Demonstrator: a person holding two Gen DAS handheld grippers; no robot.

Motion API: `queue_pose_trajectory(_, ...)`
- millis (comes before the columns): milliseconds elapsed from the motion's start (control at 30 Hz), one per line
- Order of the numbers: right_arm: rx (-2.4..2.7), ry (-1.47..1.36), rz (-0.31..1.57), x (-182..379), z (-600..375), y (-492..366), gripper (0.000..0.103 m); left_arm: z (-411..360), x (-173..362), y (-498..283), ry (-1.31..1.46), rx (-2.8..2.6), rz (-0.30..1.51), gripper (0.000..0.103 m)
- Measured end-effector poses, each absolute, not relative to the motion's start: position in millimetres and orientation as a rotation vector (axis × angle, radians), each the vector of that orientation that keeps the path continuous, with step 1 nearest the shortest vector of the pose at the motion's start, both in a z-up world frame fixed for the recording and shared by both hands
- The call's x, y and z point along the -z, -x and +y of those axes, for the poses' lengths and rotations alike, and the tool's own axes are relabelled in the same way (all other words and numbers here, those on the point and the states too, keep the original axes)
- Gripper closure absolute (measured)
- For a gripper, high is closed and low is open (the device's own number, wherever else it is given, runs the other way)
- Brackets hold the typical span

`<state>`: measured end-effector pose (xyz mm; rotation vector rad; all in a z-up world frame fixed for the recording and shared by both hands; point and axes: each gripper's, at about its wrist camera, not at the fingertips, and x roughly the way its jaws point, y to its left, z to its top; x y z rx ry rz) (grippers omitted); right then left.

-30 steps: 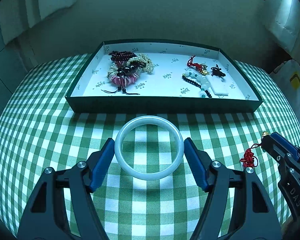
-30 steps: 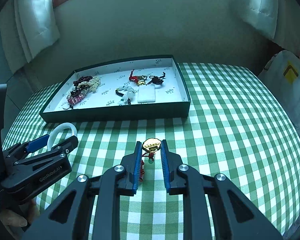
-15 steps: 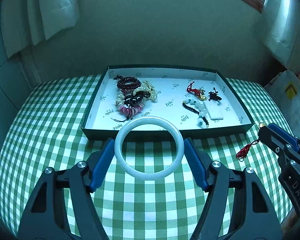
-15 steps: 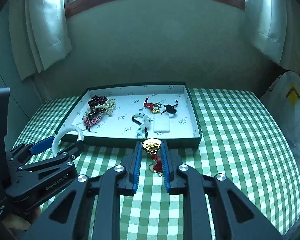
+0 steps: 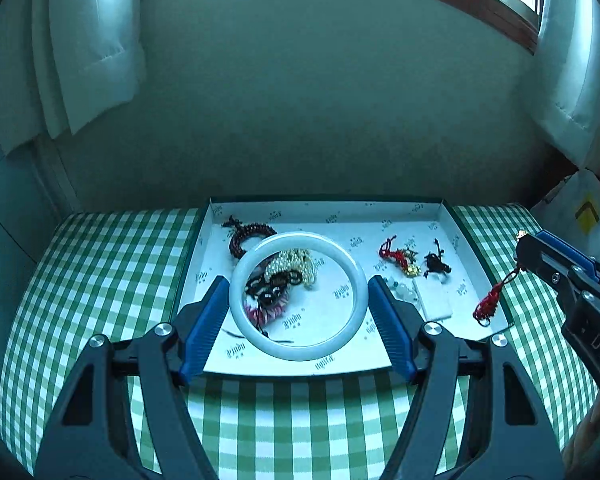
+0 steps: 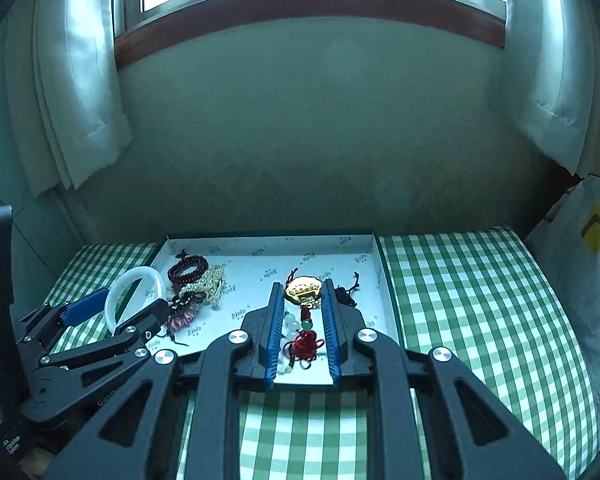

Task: Organize jewelry
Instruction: 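Carry the jade bangle and red knot into the box with both grippers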

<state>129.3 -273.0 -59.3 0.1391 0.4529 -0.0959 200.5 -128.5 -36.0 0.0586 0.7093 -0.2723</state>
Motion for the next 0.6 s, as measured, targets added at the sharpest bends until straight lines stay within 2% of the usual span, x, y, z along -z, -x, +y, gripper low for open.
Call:
queue_pose_trajectory(267,0.099,-0.128,0.418,41,-279,-157,0.084,-140,25,-234,-0.062,0.267,0.677,0.032)
queue_pose_trajectory(600,0.090,-0.135,0.558,95,-276,-196,0.084,-147,83,-254,-0.085,0.250,0.778,0.032)
